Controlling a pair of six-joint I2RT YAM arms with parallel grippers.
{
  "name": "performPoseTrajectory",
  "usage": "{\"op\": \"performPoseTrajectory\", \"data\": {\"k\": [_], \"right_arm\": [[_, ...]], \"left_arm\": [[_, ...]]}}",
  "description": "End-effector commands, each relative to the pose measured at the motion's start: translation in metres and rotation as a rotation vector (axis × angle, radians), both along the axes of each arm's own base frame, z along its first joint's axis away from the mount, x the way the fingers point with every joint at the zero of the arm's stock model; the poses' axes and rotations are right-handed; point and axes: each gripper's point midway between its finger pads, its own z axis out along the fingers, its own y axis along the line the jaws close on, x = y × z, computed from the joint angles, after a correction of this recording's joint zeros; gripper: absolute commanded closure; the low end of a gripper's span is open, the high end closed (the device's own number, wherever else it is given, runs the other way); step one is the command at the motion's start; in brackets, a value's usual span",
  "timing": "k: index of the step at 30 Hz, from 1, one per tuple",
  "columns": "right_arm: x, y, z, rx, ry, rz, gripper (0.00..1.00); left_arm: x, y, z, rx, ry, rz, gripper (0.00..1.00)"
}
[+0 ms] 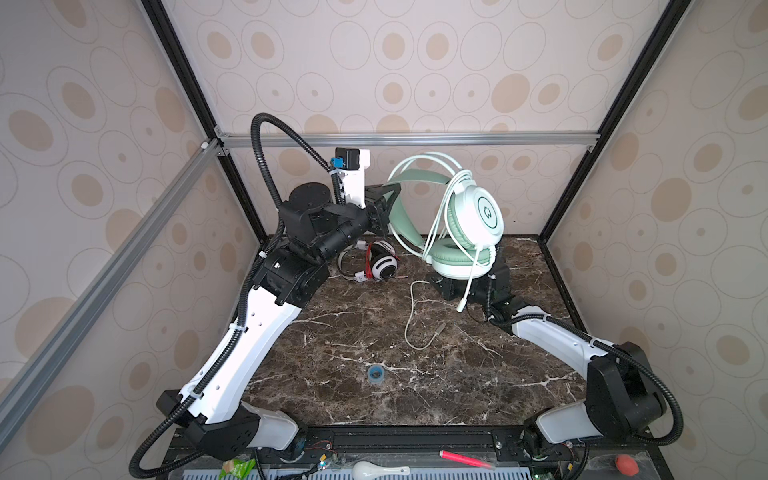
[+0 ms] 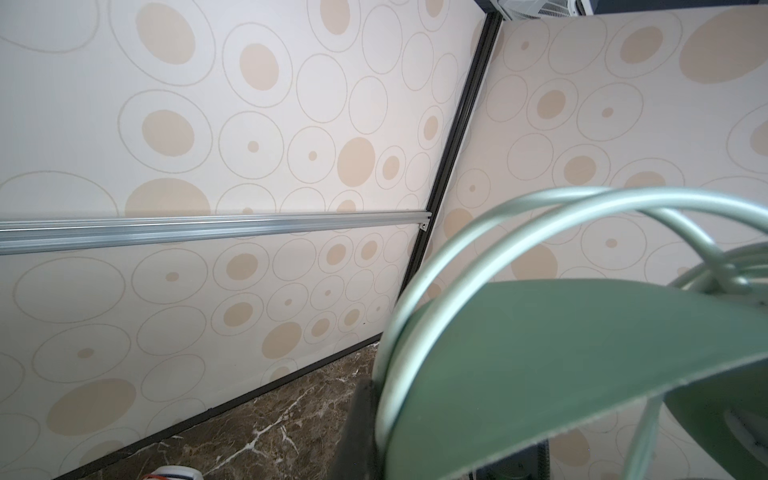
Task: Wrap the headphones
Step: 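Raise the green headphones with the left gripper while right gripper wraps cable around earcups, then pull the green cable down and toward the robot with the right gripper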
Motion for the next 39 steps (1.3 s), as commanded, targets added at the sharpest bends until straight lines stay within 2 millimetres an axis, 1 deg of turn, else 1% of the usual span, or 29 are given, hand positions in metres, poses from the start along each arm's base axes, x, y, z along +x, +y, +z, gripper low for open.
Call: {"op": "performPoseTrajectory", "data": {"k": [1,5,9,14,18,23,26,29,34,36,39], "right_arm": [[0.002,0.002,0.000,0.030,0.001,0.004,0.83],[0.000,0.002,0.000,0.051,0.007,0.004,0.89],[-0.006,0.002,-0.002,0.058,0.012,0.003,0.99],[-0.023,0.006,-0.010,0.021,0.023,0.010,1.00],[-0.042,0.014,-0.020,-0.065,0.035,0.032,1.00],[-0.065,0.020,-0.032,-0.148,0.047,0.028,1.00],[-0.077,0.025,-0.037,-0.195,0.046,0.031,1.00],[-0.086,0.031,-0.042,-0.251,0.045,0.042,1.00],[-0.094,0.042,-0.052,-0.345,0.037,0.052,1.00],[-0.099,0.049,-0.053,-0.374,0.029,0.076,1.00],[-0.108,0.058,-0.050,-0.409,0.010,0.112,1.00]], "left_arm": [[-0.019,0.020,0.066,-0.193,-0.125,0.022,1.00],[-0.016,0.023,0.069,-0.218,-0.124,0.044,1.00],[-0.007,0.035,0.069,-0.255,-0.109,0.119,1.00],[0.009,0.056,0.063,-0.324,-0.072,0.256,1.00],[0.025,0.069,0.057,-0.377,-0.035,0.352,1.00],[0.050,0.079,0.042,-0.411,0.022,0.457,1.00],[0.064,0.078,0.034,-0.435,0.054,0.464,1.00],[0.079,0.077,0.021,-0.451,0.115,0.462,1.00],[0.091,0.082,0.004,-0.459,0.162,0.487,1.00],[0.096,0.085,-0.002,-0.435,0.165,0.514,1.00],[0.107,0.091,-0.017,-0.374,0.168,0.578,1.00]]}}
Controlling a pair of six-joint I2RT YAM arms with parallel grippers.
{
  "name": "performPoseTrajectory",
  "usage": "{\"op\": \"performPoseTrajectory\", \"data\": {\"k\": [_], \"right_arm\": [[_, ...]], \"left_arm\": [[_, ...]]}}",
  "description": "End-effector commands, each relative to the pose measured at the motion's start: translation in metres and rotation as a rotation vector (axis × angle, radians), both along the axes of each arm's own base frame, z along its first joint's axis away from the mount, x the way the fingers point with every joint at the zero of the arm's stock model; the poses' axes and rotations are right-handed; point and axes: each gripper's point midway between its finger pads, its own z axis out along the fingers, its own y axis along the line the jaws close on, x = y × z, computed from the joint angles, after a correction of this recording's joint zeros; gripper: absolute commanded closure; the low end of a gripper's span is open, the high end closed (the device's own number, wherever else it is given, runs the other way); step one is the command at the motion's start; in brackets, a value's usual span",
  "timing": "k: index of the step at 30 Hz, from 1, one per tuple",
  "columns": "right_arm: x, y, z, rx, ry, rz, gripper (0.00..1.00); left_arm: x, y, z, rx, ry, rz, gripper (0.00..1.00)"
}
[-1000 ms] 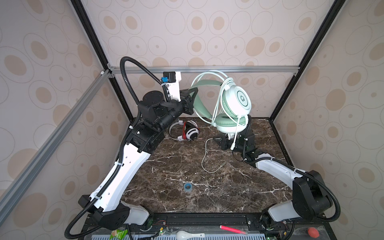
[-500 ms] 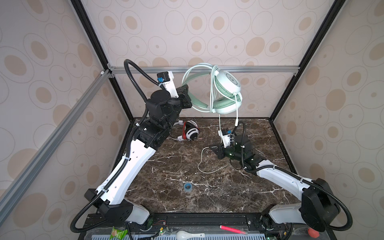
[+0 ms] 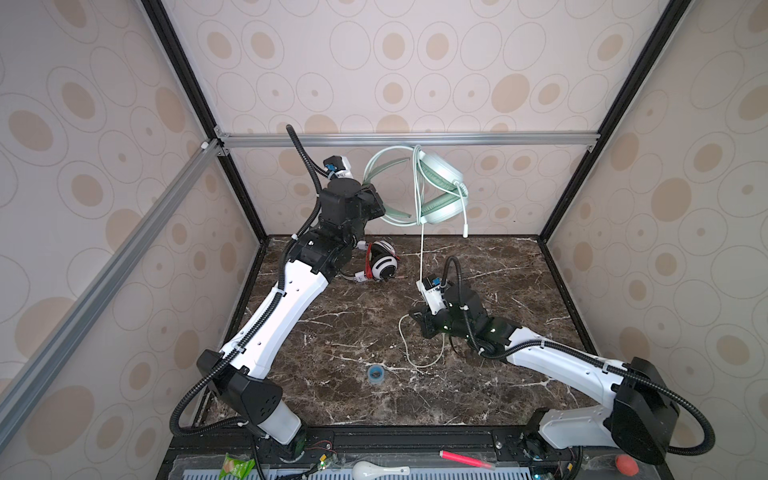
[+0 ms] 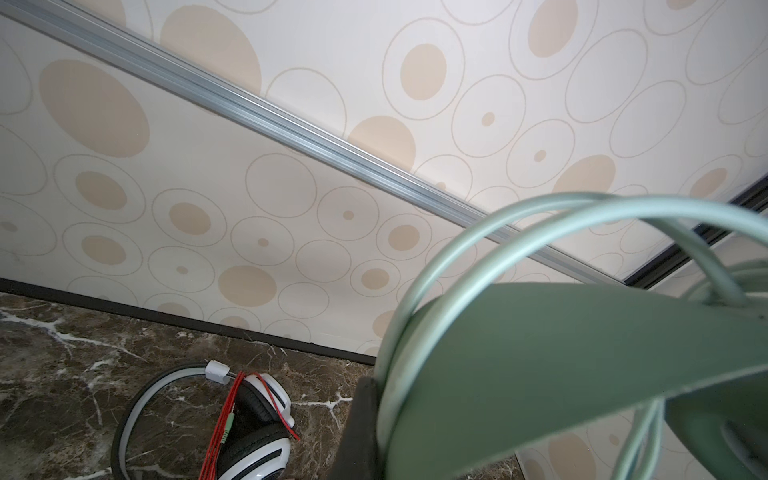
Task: Wrap the headphones
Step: 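Pull the green cable down and toward the robot with the right gripper, then lower the green headphones with the left gripper while right gripper lifts the cable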
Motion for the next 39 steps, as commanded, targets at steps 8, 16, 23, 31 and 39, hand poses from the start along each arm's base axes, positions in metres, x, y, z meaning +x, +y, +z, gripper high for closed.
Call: {"op": "performPoseTrajectory", "data": {"k": [8,16,23,31,39], "right_arm": [[-0.039,0.018,0.014,-0.147,-0.033,0.121,1.00],[-0.051,0.010,0.055,-0.163,-0.070,0.147,1.00],[-0.060,-0.007,0.097,-0.221,-0.132,0.183,1.00],[-0.057,-0.029,0.113,-0.338,-0.169,0.168,1.00],[-0.037,-0.072,0.120,-0.577,-0.196,0.107,1.00]], "left_arm": [[0.015,0.040,0.023,0.043,-0.116,0.204,1.00],[0.025,0.046,-0.029,0.285,-0.048,0.256,1.00],[0.017,0.048,-0.068,0.497,-0.007,0.277,1.00],[0.000,0.031,-0.104,0.733,0.015,0.202,1.00],[-0.025,0.023,-0.117,0.906,0.032,0.174,1.00]]}}
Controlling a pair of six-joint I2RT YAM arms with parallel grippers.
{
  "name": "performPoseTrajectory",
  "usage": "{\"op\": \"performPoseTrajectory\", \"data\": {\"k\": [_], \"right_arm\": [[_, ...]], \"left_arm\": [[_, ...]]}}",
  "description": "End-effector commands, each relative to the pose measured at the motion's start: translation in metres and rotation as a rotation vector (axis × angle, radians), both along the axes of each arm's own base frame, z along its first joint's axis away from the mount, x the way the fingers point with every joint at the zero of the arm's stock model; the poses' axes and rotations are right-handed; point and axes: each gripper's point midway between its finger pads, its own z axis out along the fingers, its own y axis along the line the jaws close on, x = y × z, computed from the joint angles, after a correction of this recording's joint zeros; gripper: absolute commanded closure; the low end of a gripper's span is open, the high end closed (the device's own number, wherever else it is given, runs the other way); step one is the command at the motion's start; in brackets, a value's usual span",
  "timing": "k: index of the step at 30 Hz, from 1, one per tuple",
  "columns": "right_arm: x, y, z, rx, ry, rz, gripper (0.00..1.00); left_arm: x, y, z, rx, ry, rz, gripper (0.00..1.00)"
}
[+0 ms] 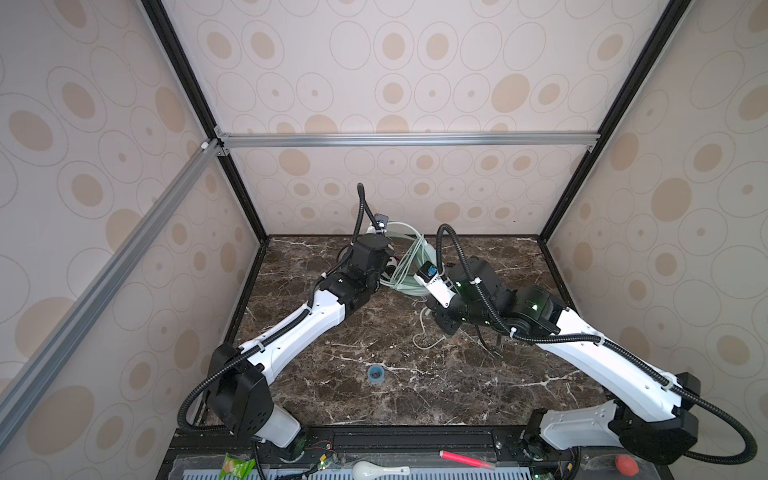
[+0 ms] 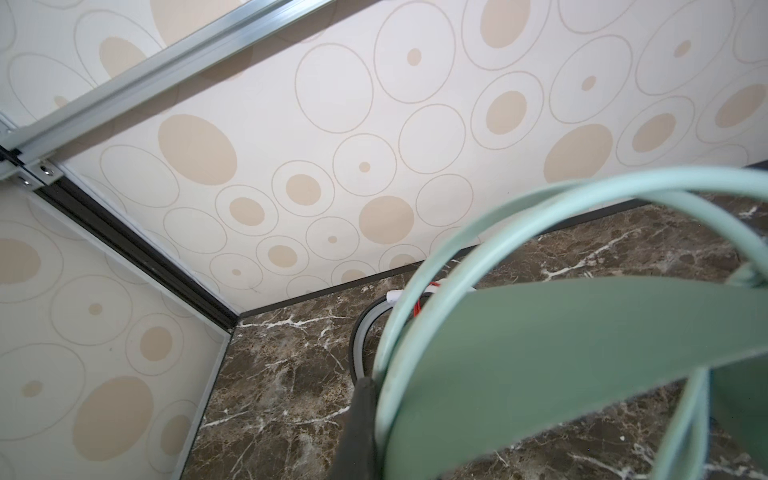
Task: Wrap the headphones
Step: 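Lower the green headphones with the left gripper while right gripper lifts the cable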
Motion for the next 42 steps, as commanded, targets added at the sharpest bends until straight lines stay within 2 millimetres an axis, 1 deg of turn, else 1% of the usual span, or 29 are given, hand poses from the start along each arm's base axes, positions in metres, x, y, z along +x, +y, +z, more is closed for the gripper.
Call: {"op": "performPoseTrajectory", "data": {"k": [1,3,6,11,15,18,21,22,24,26,29,33,37,42], "right_arm": [[0.005,-0.031,0.007,-0.131,-0.049,-0.029,1.00],[0.011,-0.038,0.011,-0.164,-0.070,-0.051,1.00],[0.019,-0.042,0.016,-0.209,-0.100,-0.073,1.00],[0.037,-0.044,0.025,-0.273,-0.148,-0.124,1.00],[0.051,-0.045,0.034,-0.291,-0.197,-0.175,1.00],[0.069,-0.050,0.044,-0.242,-0.228,-0.242,1.00],[0.085,-0.048,0.057,-0.111,-0.216,-0.266,1.00],[0.087,-0.044,0.061,-0.085,-0.222,-0.258,1.00],[0.091,-0.039,0.062,-0.078,-0.227,-0.240,1.00],[0.093,-0.035,0.061,-0.092,-0.221,-0.221,1.00],[0.089,-0.023,0.058,-0.078,-0.198,-0.155,1.00],[0.087,-0.016,0.053,-0.119,-0.121,-0.142,1.00],[0.076,0.004,0.064,-0.019,-0.122,-0.099,1.00],[0.070,0.014,0.076,0.083,-0.089,-0.103,1.00]], "left_arm": [[-0.008,0.021,0.034,0.044,-0.096,0.068,1.00],[-0.012,0.022,0.035,0.070,-0.094,0.061,1.00],[-0.017,0.020,0.033,0.106,-0.082,0.025,1.00],[-0.020,0.010,0.015,0.128,-0.029,-0.036,1.00],[-0.026,-0.002,0.008,0.128,0.002,-0.099,1.00],[-0.029,-0.009,-0.004,0.132,0.040,-0.141,1.00],[-0.034,-0.010,-0.022,0.139,0.082,-0.165,1.00],[-0.036,-0.011,-0.024,0.133,0.091,-0.174,1.00],[-0.040,-0.011,-0.024,0.121,0.099,-0.190,1.00],[-0.042,-0.012,-0.027,0.120,0.113,-0.204,1.00],[-0.044,-0.015,-0.031,0.125,0.151,-0.218,1.00],[-0.042,-0.009,-0.038,0.129,0.203,-0.170,1.00],[-0.039,-0.008,-0.043,0.114,0.240,-0.133,1.00],[-0.036,-0.006,-0.045,0.100,0.244,-0.098,1.00]]}}
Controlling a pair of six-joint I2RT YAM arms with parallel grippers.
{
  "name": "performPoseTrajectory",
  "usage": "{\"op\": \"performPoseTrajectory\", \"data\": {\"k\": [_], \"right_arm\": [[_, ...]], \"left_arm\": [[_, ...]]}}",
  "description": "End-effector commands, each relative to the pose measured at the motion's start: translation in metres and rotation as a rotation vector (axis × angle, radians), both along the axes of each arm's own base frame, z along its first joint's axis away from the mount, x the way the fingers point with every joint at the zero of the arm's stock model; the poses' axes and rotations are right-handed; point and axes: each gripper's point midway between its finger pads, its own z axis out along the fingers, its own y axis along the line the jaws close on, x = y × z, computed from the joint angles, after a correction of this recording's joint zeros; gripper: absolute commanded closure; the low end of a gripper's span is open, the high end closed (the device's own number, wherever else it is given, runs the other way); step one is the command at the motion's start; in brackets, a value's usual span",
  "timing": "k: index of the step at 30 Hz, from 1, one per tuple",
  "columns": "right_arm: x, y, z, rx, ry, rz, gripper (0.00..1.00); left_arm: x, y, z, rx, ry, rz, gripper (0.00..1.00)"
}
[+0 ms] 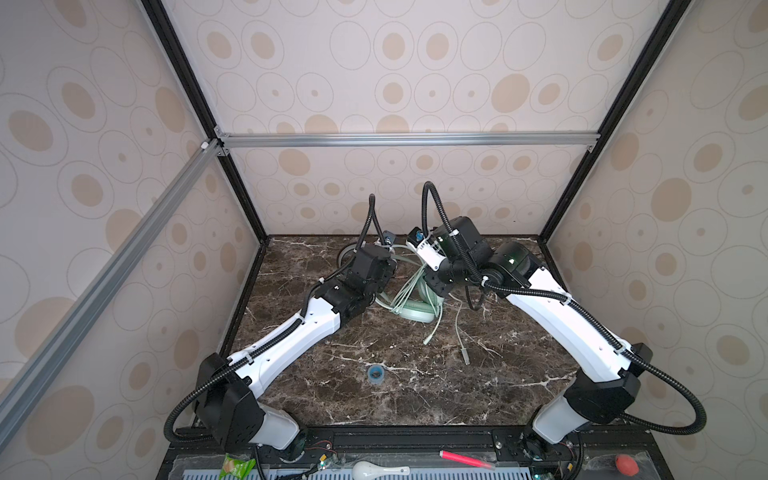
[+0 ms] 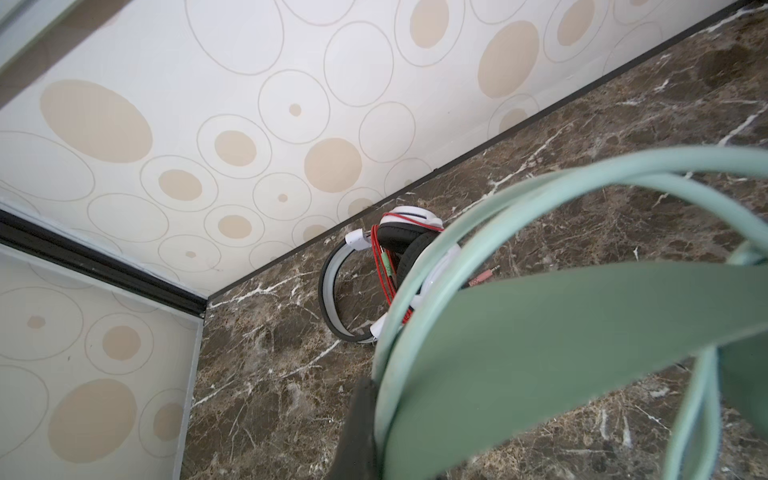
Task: Wrap the headphones
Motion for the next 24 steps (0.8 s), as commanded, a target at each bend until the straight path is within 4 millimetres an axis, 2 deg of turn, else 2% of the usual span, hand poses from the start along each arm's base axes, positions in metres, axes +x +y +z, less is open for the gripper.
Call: {"op": "performPoseTrajectory", "data": {"k": [1,12,18,24], "right_arm": [[-0.002,0.004,0.051,0.196,-0.070,-0.037,1.00],[-0.019,0.014,0.057,0.336,-0.027,-0.068,1.00],[-0.029,0.026,0.051,0.423,0.020,-0.097,1.00],[-0.021,0.018,0.052,0.384,-0.013,-0.144,1.00]], "left_arm": [[0.001,0.009,-0.002,0.027,0.034,0.054,1.00],[0.006,0.011,-0.016,-0.011,0.064,0.128,1.00],[0.000,0.009,-0.007,-0.053,0.015,0.090,1.00],[-0.016,-0.008,0.002,-0.062,-0.031,-0.043,1.00]]}}
